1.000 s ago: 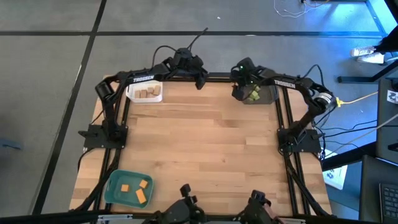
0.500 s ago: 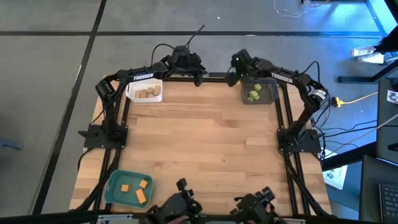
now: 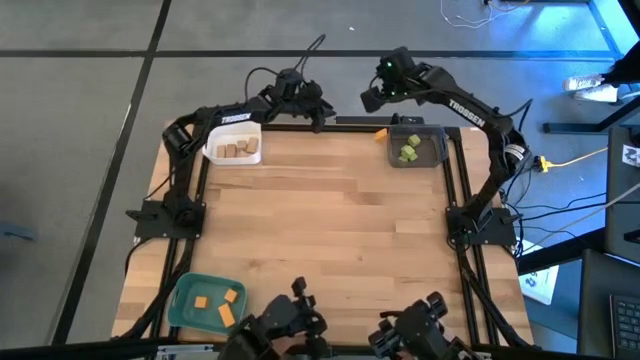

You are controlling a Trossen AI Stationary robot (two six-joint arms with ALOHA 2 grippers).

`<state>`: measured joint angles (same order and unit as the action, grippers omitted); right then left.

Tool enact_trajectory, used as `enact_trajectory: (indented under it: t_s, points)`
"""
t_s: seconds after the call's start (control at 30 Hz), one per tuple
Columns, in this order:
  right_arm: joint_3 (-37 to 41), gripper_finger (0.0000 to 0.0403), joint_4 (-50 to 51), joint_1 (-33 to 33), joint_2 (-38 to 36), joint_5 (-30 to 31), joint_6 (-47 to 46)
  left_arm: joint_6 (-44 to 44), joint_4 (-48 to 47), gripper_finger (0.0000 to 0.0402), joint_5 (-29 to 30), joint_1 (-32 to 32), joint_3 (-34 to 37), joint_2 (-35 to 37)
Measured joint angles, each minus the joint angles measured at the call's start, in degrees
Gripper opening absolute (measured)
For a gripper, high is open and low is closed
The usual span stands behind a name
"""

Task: Sort & place blocks by color
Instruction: Put the orange block into the green bin

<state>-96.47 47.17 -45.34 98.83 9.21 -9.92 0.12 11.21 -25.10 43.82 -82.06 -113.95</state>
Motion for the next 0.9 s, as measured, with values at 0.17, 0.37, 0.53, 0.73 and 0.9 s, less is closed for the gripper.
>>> enact_trajectory:
  t_s: [0.17,0.37,0.53,0.73,0.9]
  points:
    - [2.50,0.0233,-3.49,0.00,0.13,-6.12,0.78,0.02,-0.08,0.0117,-0.38,-0.53,-4.72,-4.21]
    - [6.05,0.0233,-7.08,-0.26,2.93,-6.88,-7.38,0.42,-0.16,0.0117,-1.23,-0.49,-7.61,-4.94]
    - [6.15,0.0233,-7.76,-1.43,8.31,0.02,-14.97,0.41,-1.10,0.0117,-1.35,-0.11,-9.61,-4.94]
    - [6.17,0.0233,-5.94,-3.15,13.26,-4.16,-20.39,0.47,-3.06,0.0117,-1.42,0.09,-10.71,-4.94]
    - [6.21,0.0233,-3.88,-3.70,15.61,-4.41,-19.97,0.46,-3.16,0.0117,-1.41,0.58,-10.71,-4.94]
